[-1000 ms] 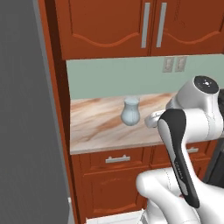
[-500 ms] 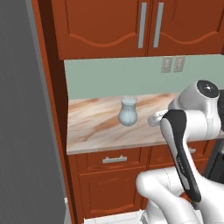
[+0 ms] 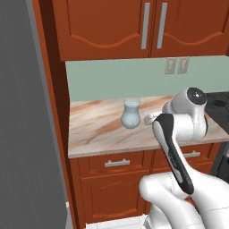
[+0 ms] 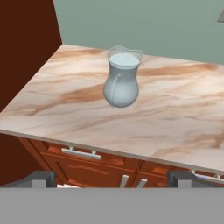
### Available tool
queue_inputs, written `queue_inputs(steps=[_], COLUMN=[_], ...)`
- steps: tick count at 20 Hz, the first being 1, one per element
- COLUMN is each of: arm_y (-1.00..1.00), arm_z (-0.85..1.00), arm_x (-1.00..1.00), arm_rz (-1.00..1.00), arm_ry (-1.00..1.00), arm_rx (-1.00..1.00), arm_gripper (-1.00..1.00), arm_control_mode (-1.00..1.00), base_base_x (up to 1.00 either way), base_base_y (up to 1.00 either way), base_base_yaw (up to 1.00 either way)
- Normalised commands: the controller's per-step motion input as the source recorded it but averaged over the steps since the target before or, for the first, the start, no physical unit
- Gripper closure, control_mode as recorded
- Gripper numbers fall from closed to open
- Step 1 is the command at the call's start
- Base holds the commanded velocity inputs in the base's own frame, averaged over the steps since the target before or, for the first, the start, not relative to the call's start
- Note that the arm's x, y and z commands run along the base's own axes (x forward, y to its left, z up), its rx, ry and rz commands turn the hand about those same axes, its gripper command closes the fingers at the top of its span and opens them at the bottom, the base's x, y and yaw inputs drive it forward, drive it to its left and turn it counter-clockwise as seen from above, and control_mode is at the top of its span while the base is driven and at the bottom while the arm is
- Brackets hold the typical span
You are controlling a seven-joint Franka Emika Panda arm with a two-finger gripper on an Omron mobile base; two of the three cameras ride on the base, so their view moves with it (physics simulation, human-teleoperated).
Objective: Move the hotdog bun and peach from the top shelf to the second highest shelf to make space. Then, place the pitcher from the counter on the cleared top shelf.
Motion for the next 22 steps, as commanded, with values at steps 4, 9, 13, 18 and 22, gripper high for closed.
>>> queue_inputs(steps=[4,9,13,18,22], arm_y=[0.2,0.36,0.31,0.02,0.0], arm_z=[-0.11,-0.2,-0.23,-0.21,-0.19], arm_x=[0.61,0.58,0.61,0.54,0.53], arm_rz=[0.0,-0.01,-0.04,-0.06,-0.08], arm_ry=[0.03,0.05,0.05,0.03,0.06], arm_rx=[0.0,-0.01,-0.01,0.0,0.0], arm_gripper=[-1.0,-1.0,-1.0,-1.0,-1.0], arm_control_mode=[-1.0,-1.0,-1.0,-1.0,-1.0], base_base_x=[0.0,0.0,0.0,0.0,0.0], base_base_y=[0.0,0.0,0.0,0.0,0.0], base_base_yaw=[0.0,0.0,0.0,0.0,0.0])
